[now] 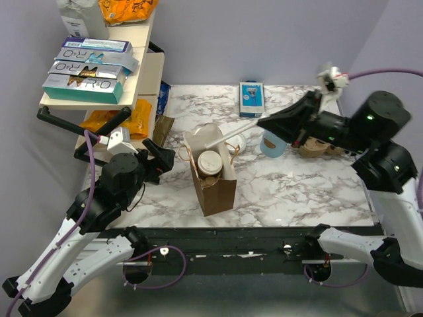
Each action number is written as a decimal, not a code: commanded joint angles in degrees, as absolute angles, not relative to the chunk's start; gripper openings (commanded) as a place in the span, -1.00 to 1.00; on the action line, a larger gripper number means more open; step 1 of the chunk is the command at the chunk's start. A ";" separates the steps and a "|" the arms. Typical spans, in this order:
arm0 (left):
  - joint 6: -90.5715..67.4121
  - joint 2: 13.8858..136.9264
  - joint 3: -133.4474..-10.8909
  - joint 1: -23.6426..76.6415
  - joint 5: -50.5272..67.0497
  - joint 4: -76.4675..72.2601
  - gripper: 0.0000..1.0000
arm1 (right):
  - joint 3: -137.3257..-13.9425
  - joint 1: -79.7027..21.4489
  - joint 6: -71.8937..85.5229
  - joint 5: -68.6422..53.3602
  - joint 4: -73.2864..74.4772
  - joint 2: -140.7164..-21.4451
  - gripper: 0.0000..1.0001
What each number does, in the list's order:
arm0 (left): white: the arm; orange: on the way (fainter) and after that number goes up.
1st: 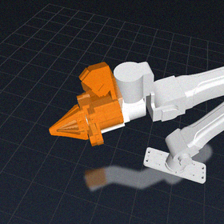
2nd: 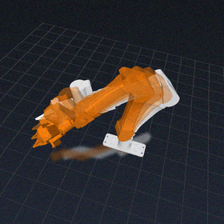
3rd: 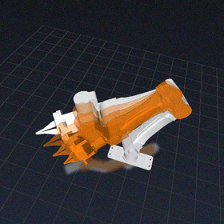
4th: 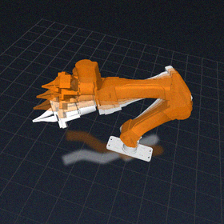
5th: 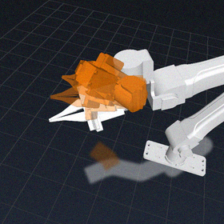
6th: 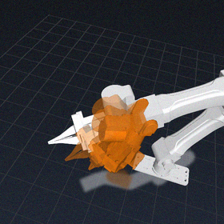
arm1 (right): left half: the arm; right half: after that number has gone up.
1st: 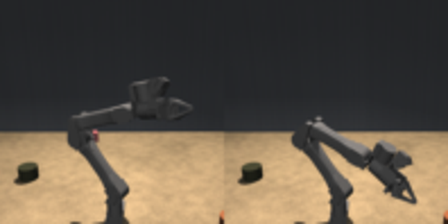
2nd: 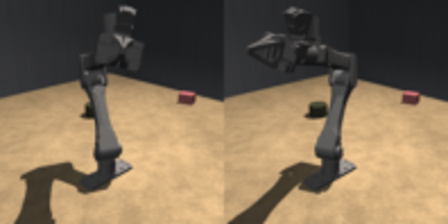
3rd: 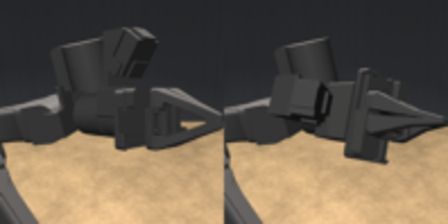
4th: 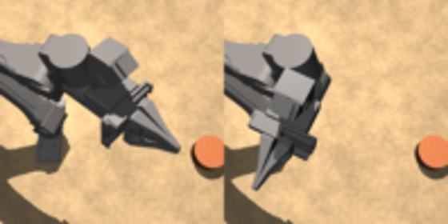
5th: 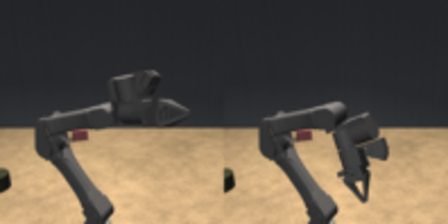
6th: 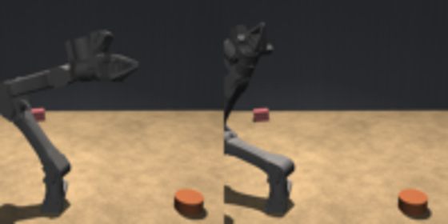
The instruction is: Pack the takeout coffee
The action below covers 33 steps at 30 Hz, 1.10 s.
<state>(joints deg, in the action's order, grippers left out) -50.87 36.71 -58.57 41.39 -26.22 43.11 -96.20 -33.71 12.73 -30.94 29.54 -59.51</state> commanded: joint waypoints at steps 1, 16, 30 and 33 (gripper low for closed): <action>-51.33 36.39 -58.36 41.57 -25.31 44.56 0.98 | -99.39 -42.42 10.38 -30.72 38.99 -66.86 -0.86; -51.86 37.09 -57.92 41.57 -26.81 47.02 0.98 | -96.77 -51.15 2.54 -14.36 44.83 -70.14 -0.88; -51.42 37.70 -57.30 41.57 -25.49 45.26 0.98 | -91.05 -51.15 7.47 -6.16 30.76 -58.80 -0.92; -51.33 37.79 -57.22 41.57 -25.14 45.00 0.98 | -91.84 -51.24 7.12 -4.57 32.08 -59.23 -0.92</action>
